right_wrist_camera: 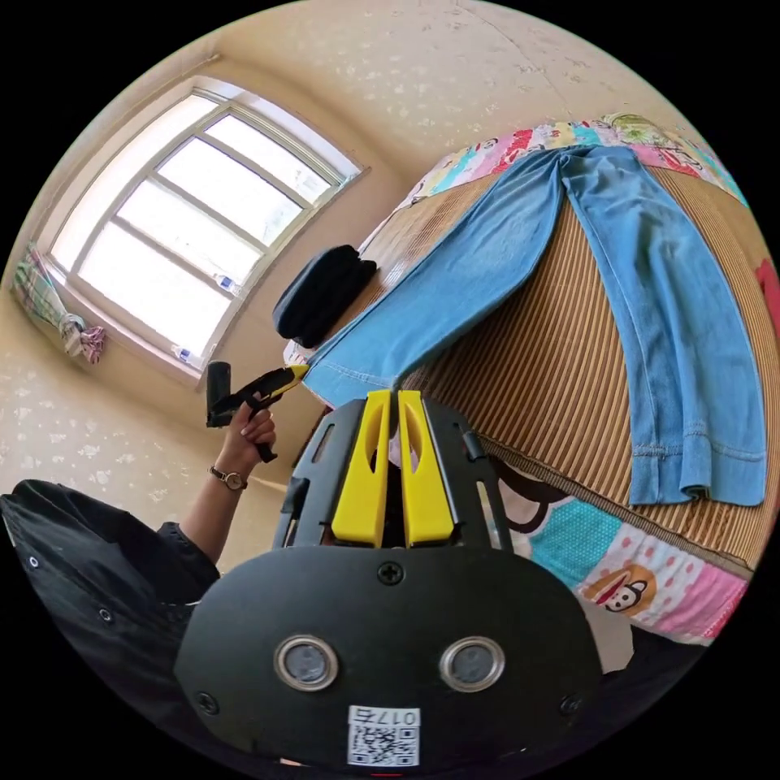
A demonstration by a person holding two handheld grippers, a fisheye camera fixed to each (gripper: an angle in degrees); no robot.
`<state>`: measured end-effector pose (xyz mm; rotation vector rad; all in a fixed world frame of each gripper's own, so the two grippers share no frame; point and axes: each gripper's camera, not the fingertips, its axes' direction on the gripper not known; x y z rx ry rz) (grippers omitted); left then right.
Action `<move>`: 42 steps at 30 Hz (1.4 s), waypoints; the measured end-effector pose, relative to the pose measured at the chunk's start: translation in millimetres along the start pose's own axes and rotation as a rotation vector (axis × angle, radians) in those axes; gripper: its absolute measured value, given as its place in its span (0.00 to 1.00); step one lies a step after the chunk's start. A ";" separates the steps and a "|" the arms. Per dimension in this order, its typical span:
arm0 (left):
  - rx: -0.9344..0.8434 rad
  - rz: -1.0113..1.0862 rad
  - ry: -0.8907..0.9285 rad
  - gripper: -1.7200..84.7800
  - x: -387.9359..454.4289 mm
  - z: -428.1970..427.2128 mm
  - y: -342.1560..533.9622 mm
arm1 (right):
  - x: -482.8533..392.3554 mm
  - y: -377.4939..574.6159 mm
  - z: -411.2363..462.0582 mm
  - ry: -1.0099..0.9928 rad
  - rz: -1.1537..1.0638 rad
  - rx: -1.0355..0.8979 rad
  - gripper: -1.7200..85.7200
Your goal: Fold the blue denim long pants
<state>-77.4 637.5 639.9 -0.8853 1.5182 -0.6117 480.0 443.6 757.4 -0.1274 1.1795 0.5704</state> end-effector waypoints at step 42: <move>-0.460 0.171 -0.160 0.03 222.8 408.8 87.1 | 114.0 73.6 -170.2 0.536 0.288 0.052 0.06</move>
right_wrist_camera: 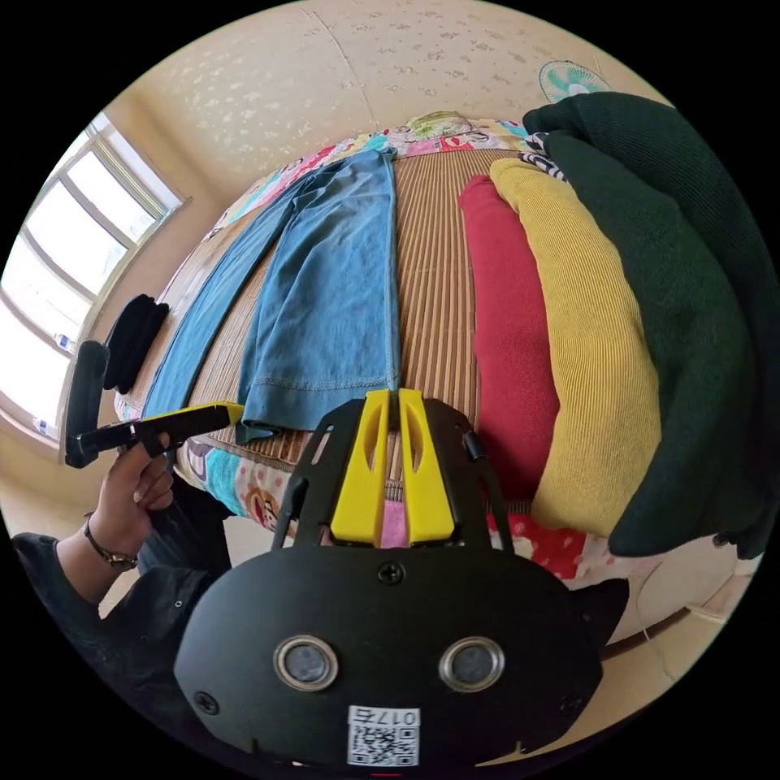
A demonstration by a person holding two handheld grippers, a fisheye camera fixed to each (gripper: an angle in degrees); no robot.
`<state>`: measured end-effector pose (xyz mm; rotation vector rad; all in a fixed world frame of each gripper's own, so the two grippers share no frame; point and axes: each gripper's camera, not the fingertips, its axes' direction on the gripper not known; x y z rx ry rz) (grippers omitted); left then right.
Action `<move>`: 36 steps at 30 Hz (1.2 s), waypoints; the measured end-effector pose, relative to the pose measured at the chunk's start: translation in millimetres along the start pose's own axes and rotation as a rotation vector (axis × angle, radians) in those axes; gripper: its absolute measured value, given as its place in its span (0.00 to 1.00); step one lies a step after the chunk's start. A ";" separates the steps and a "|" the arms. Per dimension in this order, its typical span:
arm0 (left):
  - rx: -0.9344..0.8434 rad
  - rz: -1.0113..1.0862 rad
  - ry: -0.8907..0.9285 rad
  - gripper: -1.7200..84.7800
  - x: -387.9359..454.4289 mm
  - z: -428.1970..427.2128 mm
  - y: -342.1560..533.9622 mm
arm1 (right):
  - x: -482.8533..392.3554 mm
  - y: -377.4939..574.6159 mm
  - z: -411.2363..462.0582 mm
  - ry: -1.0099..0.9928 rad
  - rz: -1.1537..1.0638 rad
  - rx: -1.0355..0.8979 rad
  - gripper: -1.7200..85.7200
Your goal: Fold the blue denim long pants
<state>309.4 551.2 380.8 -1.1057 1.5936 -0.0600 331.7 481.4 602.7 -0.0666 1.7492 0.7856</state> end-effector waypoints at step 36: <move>0.073 0.038 0.346 0.12 -2.0 -6.8 64.7 | 3.9 106.3 -95.0 -0.259 0.016 0.114 0.05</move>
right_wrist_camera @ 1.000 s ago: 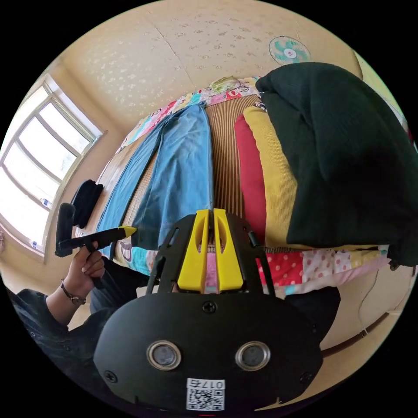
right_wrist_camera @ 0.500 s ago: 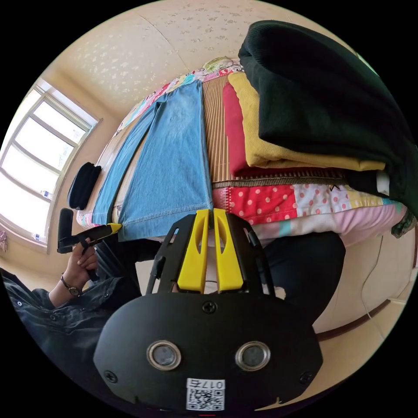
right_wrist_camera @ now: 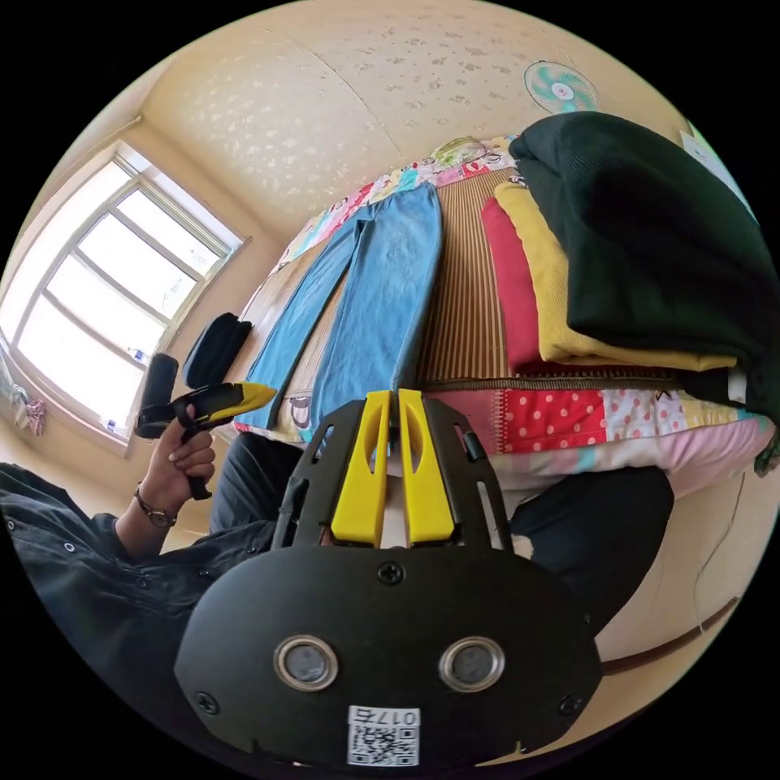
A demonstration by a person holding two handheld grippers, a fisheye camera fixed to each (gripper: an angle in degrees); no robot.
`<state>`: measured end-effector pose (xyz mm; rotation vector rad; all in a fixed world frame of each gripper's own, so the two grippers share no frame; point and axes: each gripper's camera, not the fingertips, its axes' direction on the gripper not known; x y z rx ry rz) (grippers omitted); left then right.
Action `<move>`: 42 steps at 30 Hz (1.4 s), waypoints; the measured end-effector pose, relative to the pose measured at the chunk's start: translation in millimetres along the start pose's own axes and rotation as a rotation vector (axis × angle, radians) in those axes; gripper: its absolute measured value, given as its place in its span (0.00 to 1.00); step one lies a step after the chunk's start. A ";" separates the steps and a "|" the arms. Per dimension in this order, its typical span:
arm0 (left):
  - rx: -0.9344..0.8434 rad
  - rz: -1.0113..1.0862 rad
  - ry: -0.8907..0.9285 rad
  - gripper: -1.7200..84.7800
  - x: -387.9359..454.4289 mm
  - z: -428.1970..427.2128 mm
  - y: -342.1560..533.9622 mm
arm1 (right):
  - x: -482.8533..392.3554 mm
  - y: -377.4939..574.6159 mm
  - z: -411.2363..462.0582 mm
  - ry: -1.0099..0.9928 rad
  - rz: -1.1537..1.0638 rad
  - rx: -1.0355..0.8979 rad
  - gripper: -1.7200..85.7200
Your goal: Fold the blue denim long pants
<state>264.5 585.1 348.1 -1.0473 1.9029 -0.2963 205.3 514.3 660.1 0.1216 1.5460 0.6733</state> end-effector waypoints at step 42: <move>-0.087 0.155 0.306 0.01 -63.2 -65.2 -48.2 | 319.6 -573.1 382.0 -0.343 0.417 0.063 0.15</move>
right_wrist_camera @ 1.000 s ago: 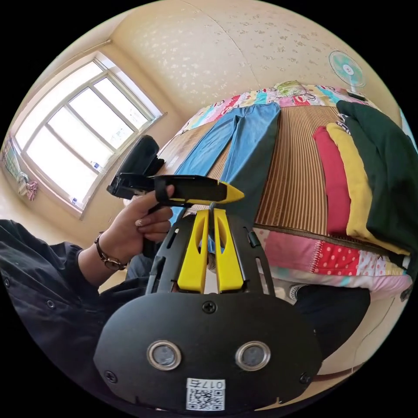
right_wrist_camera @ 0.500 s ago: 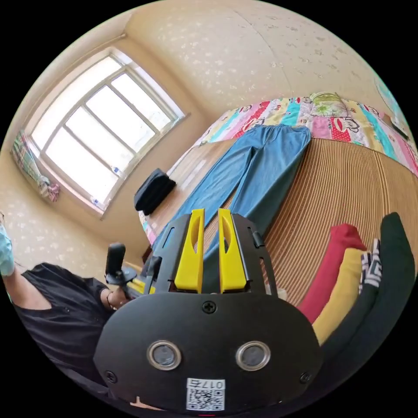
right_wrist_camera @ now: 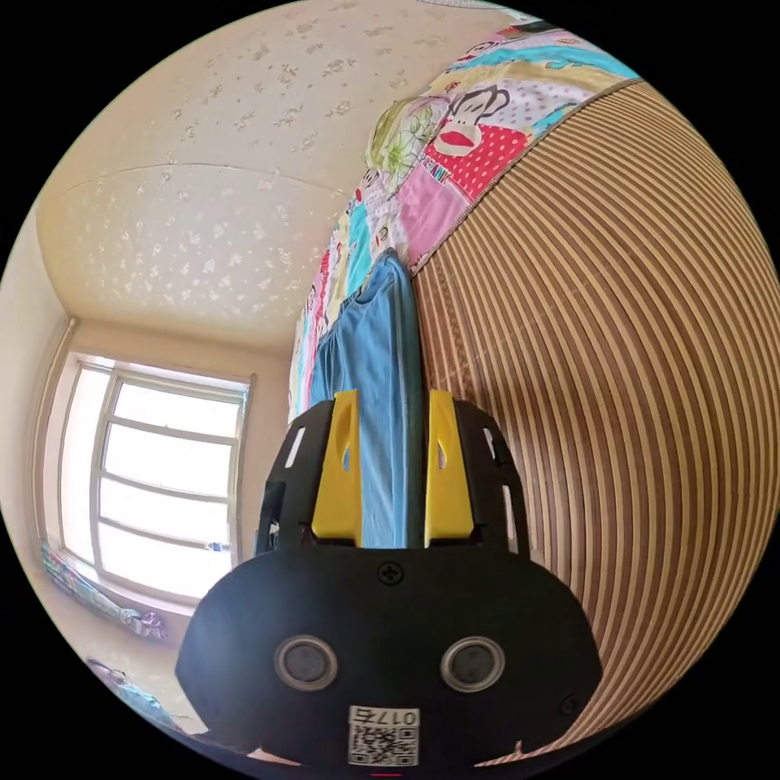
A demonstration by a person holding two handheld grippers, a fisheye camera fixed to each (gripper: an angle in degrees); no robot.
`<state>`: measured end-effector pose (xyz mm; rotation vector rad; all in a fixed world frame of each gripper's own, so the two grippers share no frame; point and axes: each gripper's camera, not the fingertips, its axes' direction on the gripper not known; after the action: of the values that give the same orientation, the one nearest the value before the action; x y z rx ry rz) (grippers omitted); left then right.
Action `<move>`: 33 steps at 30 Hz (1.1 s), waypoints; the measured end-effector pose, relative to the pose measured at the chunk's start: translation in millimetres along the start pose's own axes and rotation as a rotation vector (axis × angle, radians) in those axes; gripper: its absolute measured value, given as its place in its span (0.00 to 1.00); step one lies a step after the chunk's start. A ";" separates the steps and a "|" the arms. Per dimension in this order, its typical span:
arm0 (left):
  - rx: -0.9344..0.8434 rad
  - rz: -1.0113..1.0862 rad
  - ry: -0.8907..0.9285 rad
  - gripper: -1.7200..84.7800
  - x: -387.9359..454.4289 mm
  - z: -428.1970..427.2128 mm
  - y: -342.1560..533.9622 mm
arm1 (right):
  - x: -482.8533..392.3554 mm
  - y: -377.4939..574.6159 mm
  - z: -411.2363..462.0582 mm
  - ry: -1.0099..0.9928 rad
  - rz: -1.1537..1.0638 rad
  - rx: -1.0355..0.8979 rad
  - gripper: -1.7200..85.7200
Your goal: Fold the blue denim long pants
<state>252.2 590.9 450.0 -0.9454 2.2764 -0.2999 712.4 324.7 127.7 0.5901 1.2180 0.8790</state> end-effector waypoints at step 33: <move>0.169 -0.123 0.111 0.01 -0.1 -170.5 57.2 | -61.9 29.0 178.1 0.350 -0.400 0.237 0.03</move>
<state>111.0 625.9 555.8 -1.0037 2.2537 -0.6021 870.2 300.5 232.0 0.3648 1.7040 0.5115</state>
